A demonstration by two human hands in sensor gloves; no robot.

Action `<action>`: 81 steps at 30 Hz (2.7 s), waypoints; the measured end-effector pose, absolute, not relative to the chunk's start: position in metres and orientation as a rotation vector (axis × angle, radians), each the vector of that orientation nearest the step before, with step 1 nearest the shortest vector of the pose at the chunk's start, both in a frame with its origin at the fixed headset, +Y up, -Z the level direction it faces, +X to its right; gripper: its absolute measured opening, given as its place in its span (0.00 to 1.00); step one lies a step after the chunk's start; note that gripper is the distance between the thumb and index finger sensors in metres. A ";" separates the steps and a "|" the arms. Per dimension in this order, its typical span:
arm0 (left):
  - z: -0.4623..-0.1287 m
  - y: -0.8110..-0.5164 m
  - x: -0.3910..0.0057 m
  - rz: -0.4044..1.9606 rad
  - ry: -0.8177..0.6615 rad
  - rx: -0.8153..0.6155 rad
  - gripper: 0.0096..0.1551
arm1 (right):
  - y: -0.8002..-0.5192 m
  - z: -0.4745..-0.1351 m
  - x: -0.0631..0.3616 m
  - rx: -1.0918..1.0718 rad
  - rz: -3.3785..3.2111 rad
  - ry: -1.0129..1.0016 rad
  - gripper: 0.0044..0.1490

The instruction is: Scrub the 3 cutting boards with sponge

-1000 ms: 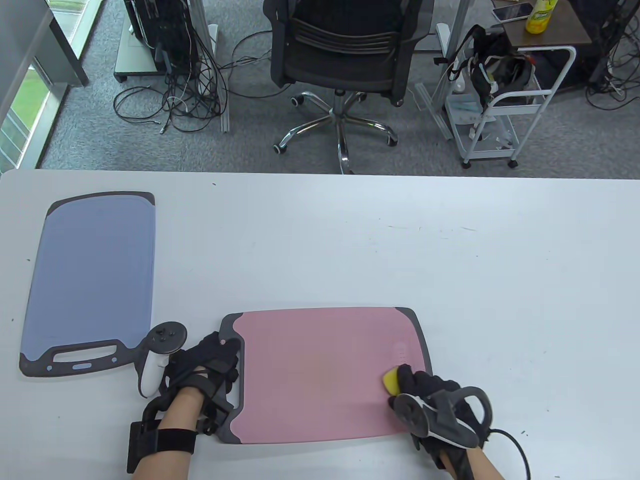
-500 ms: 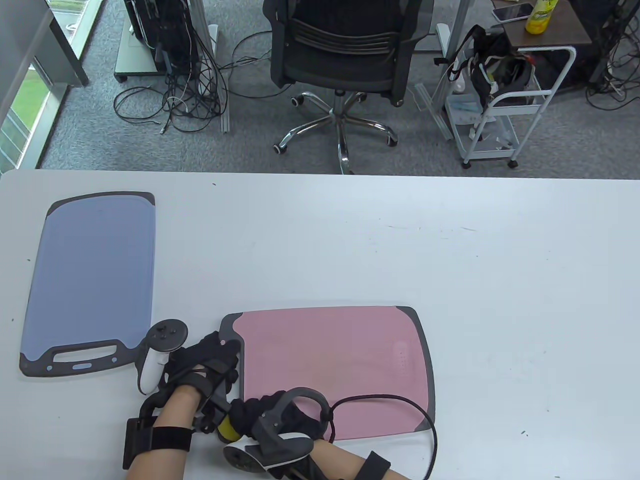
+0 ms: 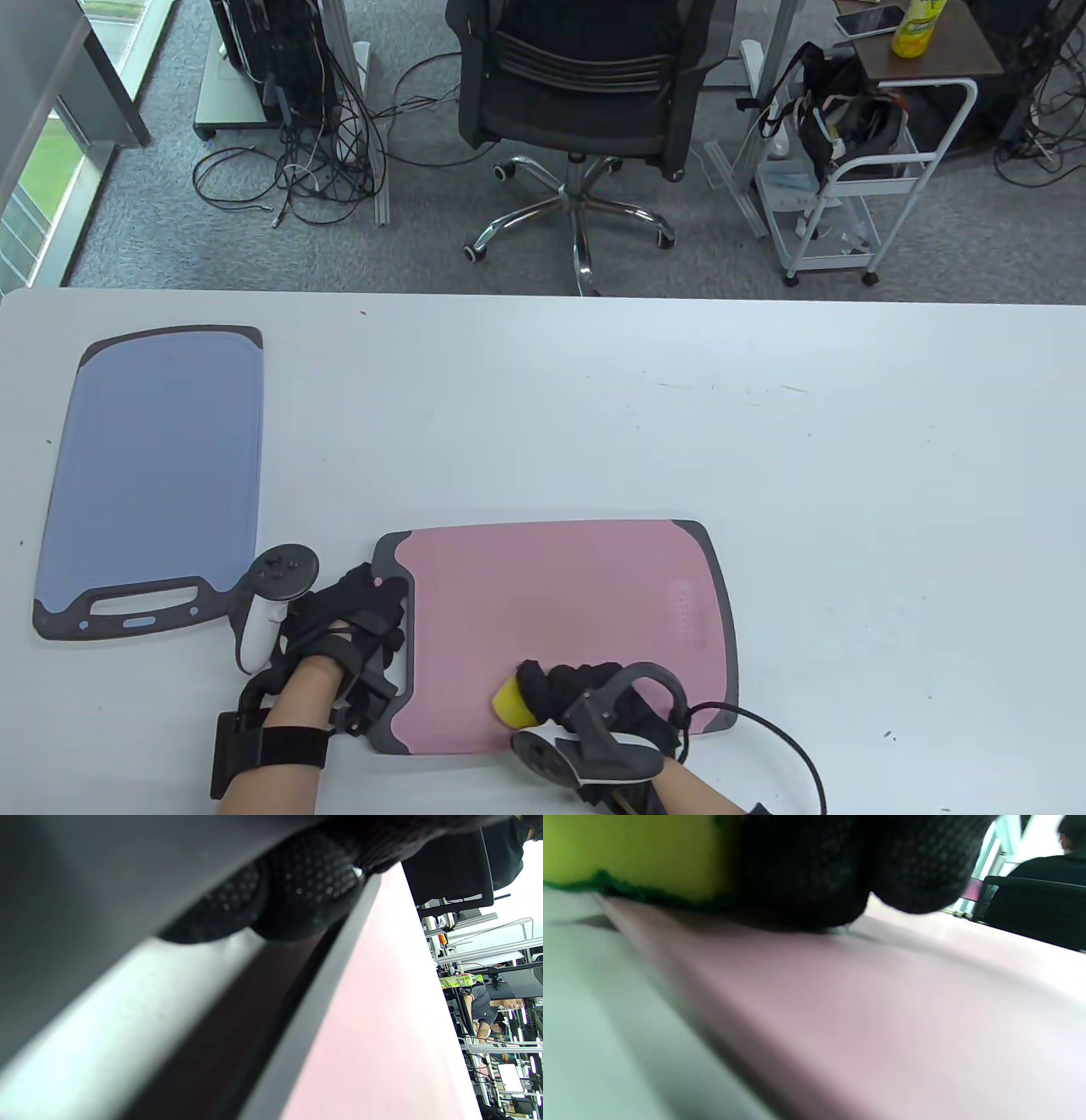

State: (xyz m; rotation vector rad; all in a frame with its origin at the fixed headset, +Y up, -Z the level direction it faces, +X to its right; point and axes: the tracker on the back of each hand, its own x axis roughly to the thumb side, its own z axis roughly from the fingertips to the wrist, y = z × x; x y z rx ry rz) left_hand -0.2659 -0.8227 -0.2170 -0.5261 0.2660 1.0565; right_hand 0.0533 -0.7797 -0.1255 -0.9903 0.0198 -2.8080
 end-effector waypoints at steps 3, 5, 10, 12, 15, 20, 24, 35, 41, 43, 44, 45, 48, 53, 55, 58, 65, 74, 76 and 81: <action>-0.217 -0.823 -0.266 1.061 0.271 -0.533 0.32 | -0.780 -0.128 0.090 -0.878 -2.841 -0.021 0.51; -0.216 -0.823 -0.266 1.073 0.276 -0.546 0.32 | -0.781 -0.131 0.122 -0.781 -2.883 -0.060 0.51; -0.214 -0.825 -0.269 1.116 0.278 -0.565 0.32 | -0.780 -0.138 0.198 -0.499 -2.944 -0.145 0.49; -0.214 -0.826 -0.270 1.140 0.279 -0.574 0.32 | -0.782 -0.140 0.226 -0.398 -2.978 -0.155 0.48; -0.210 -0.832 -0.273 1.299 0.344 -0.663 0.34 | -0.785 -0.140 0.261 -0.250 -3.124 -0.124 0.46; -0.206 -0.835 -0.274 1.434 0.345 -0.745 0.34 | -0.783 -0.151 0.290 -0.079 -3.128 -0.067 0.46; -0.209 -0.824 -0.272 1.423 0.225 -0.661 0.28 | -0.782 -0.156 0.305 0.025 -3.240 -0.039 0.46; -0.173 -0.699 -0.269 1.039 -0.330 0.354 0.28 | -0.769 -0.153 0.330 0.193 -3.414 0.140 0.46; -0.170 -0.696 -0.271 0.931 -0.441 0.200 0.23 | -0.767 -0.150 0.332 0.199 -3.441 0.160 0.46; -0.171 -0.705 -0.270 0.893 -0.463 0.089 0.22 | -0.766 -0.148 0.333 0.206 -3.458 0.179 0.46; -0.170 -0.706 -0.266 0.885 -0.478 0.112 0.22 | -0.764 -0.147 0.333 0.207 -3.463 0.192 0.46; -0.169 -0.706 -0.260 0.869 -0.487 0.119 0.21 | -0.764 -0.146 0.333 0.207 -3.466 0.203 0.46; -0.167 -0.725 -0.235 0.588 -0.552 0.029 0.21 | -0.761 -0.141 0.337 0.218 -3.491 0.234 0.46; -0.163 -0.733 -0.216 0.362 -0.624 0.158 0.21 | -0.760 -0.139 0.342 0.236 -3.514 0.250 0.46; -0.160 -0.734 -0.210 0.236 -0.628 0.213 0.21 | -0.760 -0.140 0.343 0.237 -3.523 0.250 0.46; -0.155 -0.735 -0.201 0.072 -0.645 0.287 0.21 | -0.761 -0.142 0.343 0.235 -3.516 0.230 0.46; -0.147 -0.753 -0.195 0.059 -0.700 0.356 0.22 | -0.762 -0.144 0.339 0.221 -3.516 0.256 0.46; -0.146 -0.759 -0.180 0.035 -0.739 0.289 0.22 | -0.743 -0.183 0.258 -0.098 -3.365 0.204 0.46; -0.147 -0.760 -0.180 0.034 -0.739 0.271 0.23 | -0.735 -0.202 0.220 -0.217 -3.308 0.130 0.46; -0.146 -0.760 -0.179 0.022 -0.744 0.278 0.22 | -0.719 -0.240 0.106 -0.488 -3.224 0.120 0.46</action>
